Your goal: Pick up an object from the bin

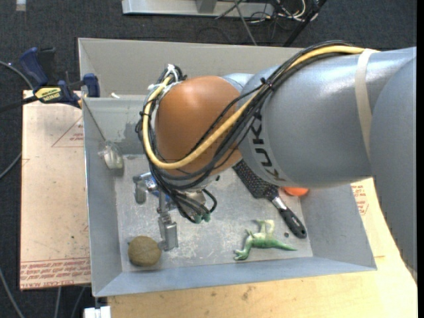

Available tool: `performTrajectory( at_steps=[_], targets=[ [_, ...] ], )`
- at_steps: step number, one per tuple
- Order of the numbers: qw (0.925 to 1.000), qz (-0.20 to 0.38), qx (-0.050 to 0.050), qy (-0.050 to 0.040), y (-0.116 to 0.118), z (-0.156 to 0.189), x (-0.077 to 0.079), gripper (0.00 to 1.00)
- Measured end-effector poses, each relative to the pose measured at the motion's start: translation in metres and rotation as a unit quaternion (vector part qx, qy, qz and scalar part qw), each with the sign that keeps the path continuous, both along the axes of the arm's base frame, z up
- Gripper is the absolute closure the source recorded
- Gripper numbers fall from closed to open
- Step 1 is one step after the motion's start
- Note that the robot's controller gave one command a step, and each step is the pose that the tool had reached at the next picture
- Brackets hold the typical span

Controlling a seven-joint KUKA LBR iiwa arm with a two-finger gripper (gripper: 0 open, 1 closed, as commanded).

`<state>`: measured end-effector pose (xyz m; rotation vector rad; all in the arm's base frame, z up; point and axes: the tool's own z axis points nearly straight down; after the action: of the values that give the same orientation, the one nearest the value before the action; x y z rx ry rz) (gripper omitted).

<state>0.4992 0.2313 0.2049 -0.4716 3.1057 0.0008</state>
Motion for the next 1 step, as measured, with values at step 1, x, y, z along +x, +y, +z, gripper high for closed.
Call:
performTrajectory(
  at_steps=[1],
  targets=[
    [0.9981,0.061,0.001,-0.0023,0.0107,-0.027,0.0021,0.0]
  ],
)
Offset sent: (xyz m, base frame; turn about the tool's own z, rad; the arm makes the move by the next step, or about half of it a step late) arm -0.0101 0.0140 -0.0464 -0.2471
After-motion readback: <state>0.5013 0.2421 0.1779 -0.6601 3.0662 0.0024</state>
